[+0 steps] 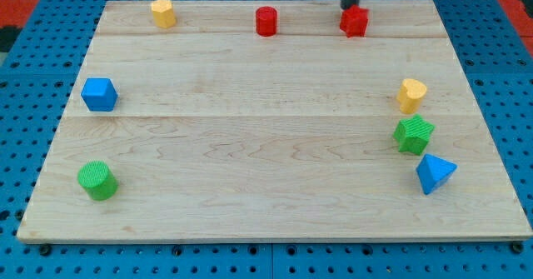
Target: Move the red blocks to the top of the heart
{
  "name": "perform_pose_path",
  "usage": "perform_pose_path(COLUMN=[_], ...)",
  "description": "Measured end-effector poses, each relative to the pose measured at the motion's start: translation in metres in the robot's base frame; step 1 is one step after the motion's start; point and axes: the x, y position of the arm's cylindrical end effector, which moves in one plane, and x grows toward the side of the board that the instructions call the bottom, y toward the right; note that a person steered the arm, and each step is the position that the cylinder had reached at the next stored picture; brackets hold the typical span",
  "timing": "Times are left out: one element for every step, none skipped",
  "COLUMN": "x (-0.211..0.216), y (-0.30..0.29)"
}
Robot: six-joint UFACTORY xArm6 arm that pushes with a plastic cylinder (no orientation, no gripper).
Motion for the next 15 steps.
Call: perform_pose_path(x=[0.01, -0.002, 0.026, 0.051, 0.067, 0.054, 0.076, 0.066, 0.058, 0.063, 0.095, 0.099, 0.091, 0.114, 0.11], y=[-0.02, -0.037, -0.025, -0.002, -0.003, 0.028, 0.031, 0.014, -0.012, 0.008, 0.009, 0.025, 0.025, 0.026, 0.03])
